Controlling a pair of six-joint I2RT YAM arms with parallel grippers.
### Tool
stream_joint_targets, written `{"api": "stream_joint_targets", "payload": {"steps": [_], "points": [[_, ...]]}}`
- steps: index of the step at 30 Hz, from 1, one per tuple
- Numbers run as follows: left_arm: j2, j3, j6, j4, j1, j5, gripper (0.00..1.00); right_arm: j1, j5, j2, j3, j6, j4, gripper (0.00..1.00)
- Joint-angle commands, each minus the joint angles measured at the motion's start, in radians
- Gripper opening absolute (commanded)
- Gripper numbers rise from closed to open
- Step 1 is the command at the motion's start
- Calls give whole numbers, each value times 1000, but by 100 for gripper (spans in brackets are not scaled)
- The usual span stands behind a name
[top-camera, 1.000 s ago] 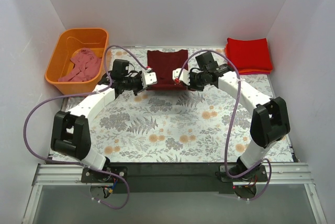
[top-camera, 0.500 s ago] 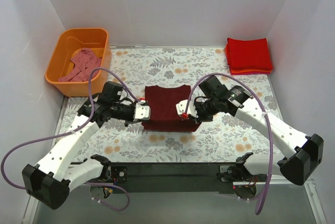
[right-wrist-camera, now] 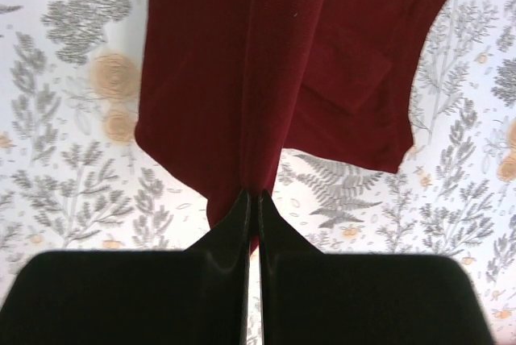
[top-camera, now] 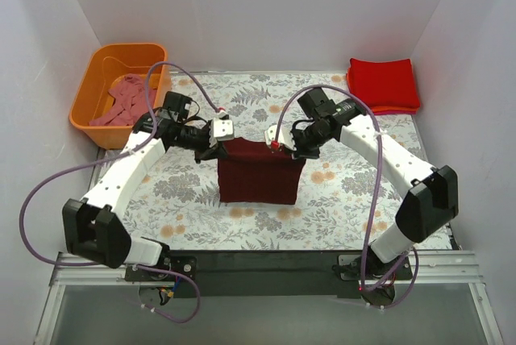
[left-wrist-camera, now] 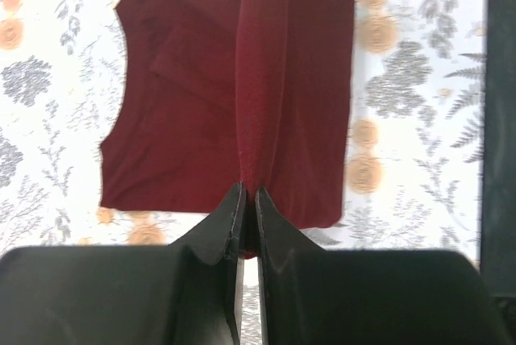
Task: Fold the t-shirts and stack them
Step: Fold the tshirt
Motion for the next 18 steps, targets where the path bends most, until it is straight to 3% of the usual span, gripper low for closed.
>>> {"api": "stream_joint_targets", "payload": {"steps": [1, 18], "points": [[67, 93, 63, 8, 43, 14, 0, -60, 9, 58, 87, -94, -51, 1], [495, 297, 90, 138, 132, 36, 0, -172, 3, 500, 421, -204, -51, 1]]}}
